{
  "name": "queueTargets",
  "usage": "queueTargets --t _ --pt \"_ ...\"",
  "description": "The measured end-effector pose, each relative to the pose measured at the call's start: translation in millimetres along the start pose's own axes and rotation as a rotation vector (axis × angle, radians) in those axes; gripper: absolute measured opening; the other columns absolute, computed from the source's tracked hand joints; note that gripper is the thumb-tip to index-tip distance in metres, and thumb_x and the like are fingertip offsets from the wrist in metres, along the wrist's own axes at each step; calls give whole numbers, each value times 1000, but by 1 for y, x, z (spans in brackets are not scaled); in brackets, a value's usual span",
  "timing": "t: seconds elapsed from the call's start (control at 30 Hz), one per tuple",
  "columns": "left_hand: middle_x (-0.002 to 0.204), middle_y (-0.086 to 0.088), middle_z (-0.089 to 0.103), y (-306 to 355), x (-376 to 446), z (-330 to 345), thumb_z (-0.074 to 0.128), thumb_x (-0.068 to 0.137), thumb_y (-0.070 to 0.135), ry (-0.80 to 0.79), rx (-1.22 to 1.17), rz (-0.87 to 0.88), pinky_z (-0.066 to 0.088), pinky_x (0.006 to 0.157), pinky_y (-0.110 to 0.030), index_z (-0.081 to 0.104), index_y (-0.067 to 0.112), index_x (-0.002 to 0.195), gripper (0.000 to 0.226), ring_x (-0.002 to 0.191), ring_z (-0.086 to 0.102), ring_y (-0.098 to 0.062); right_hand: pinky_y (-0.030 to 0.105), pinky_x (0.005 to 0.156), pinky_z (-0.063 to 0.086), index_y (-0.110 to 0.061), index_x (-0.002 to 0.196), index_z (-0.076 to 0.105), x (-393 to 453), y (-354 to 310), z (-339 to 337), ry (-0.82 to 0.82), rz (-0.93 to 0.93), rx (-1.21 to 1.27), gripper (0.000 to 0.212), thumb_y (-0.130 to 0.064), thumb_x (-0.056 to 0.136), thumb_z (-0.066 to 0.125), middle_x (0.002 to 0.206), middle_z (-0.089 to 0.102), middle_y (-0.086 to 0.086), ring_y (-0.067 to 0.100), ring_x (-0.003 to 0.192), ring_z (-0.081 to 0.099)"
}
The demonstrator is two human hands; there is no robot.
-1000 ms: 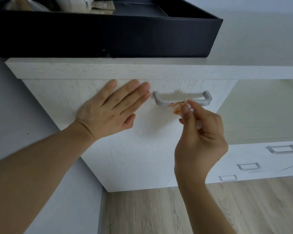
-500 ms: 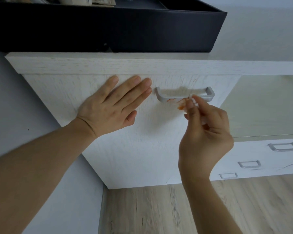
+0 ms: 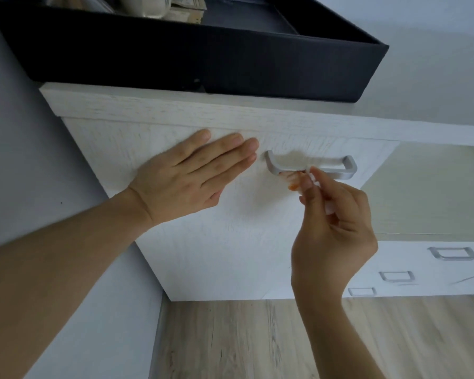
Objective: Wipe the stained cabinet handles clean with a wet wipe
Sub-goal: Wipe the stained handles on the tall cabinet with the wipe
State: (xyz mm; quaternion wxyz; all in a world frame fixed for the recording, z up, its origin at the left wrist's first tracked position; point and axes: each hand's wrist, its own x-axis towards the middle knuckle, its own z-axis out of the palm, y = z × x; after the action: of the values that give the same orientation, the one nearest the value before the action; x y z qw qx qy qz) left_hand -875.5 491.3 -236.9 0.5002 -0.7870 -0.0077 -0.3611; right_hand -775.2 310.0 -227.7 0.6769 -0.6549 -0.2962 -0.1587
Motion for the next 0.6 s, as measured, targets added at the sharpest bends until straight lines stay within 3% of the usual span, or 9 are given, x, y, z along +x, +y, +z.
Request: queueTargets --t 0.07,0.2,0.4,0.6 --pt "153 -2 22 -2 -2 -1 43 94 29 -6 4 38 18 115 -39 25 5 149 62 139 23 -22 11 69 48 -18 100 69 -2 0 2 -1 2 -6 22 -4 83 69 84 59 -11 -1 70 55" --pt "157 -20 -4 1 -6 4 31 98 42 -80 122 59 6 117 -45 12 2 151 69 146 -2 -32 6 69 44 -11 99 71 -8 -3 13 30 -25 -19 20 -2 81 70 83 59 -4 -1 69 55" --pt "158 -18 1 5 -7 11 32 95 44 -38 111 15 7 118 -45 16 1 150 71 146 2 -31 2 65 40 -8 95 72 -4 2 7 -18 -137 -95 17 -1 80 70 83 58 -6 -2 65 53" --pt "157 -19 0 7 -8 10 33 95 42 -33 114 8 8 117 -44 16 1 150 71 146 1 -31 2 66 39 -10 95 72 -6 5 7 2 -126 -95 16 -3 82 68 83 60 -6 -7 67 51"
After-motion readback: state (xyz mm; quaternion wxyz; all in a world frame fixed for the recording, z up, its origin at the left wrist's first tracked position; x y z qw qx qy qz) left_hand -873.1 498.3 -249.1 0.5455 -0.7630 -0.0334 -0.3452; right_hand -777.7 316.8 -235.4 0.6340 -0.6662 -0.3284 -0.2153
